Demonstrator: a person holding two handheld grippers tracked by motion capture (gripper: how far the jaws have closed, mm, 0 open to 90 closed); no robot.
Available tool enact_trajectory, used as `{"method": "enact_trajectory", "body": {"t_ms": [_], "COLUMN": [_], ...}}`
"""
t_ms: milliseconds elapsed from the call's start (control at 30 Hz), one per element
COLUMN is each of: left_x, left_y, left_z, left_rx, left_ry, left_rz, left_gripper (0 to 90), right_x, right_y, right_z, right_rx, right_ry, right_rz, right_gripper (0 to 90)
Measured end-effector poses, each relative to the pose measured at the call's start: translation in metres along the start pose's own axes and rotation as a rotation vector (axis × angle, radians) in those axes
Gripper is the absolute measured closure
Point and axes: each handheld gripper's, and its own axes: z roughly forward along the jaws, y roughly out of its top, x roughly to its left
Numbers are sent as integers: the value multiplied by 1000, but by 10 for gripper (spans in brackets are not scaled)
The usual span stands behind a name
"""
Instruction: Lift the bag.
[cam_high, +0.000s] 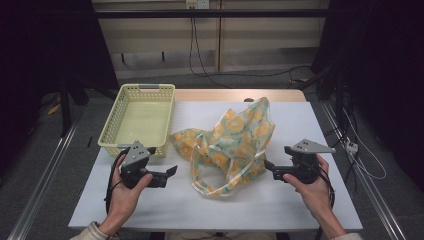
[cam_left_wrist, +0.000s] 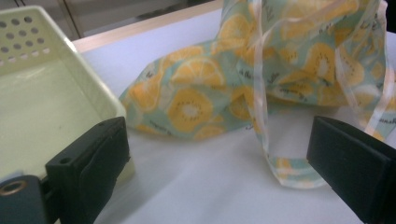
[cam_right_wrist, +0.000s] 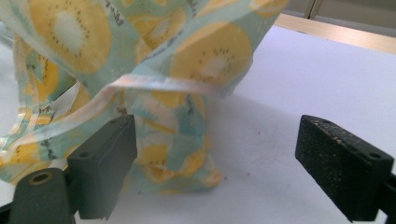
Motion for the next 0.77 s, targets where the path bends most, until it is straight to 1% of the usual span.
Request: {"method": "enact_trajectory", "body": {"t_ms": [100, 200, 233, 300, 333, 400, 467, 500, 600, 633, 667, 733, 767], "left_x": [-2, -3, -4, -6, -5, -4, -4, -5, -7, -6, -4, -1, 1], "left_y": [-5, -14, -19, -31, -35, -41, -45, -47, -53, -54, -54, -53, -53], "left_z": [-6, -12, -13, -12, -12, -11, -14, -15, -19, -19, -19, -20, -19], "left_rx": [3, 6, -5, -2, 2, 18, 18, 17, 13, 12, 2, -11, -8], "left_ry": [9, 20, 38, 58, 50, 40, 51, 47, 31, 26, 23, 45, 53], "left_rz": [-4, -4, -6, -6, -13, -28, -34, -37, -15, -24, -36, -58, -60], "left_gripper": [54, 55, 54, 56, 58, 59, 60, 60, 60, 60, 60, 60, 60], "right_x": [2, 3, 3, 4, 5, 4, 4, 3, 3, 2, 1, 0, 0], "right_y": [-9, -17, -21, -29, -35, -41, -46, -48, -54, -55, -55, -53, -52], "right_z": [-2, -3, -4, -6, -7, -8, -9, -10, -13, -13, -14, -15, -15], "right_rx": [21, 32, 33, 29, 32, 38, 37, 36, 37, 33, 28, 3, 0], "right_ry": [-7, -19, -23, -40, -49, -42, -45, -44, -38, -36, -44, -51, -53], "right_rz": [-12, -10, -9, -7, -8, 5, 13, 16, 24, 31, 37, 48, 45], "right_gripper": [130, 131, 134, 147, 147, 144, 144, 143, 141, 141, 141, 130, 128]}}
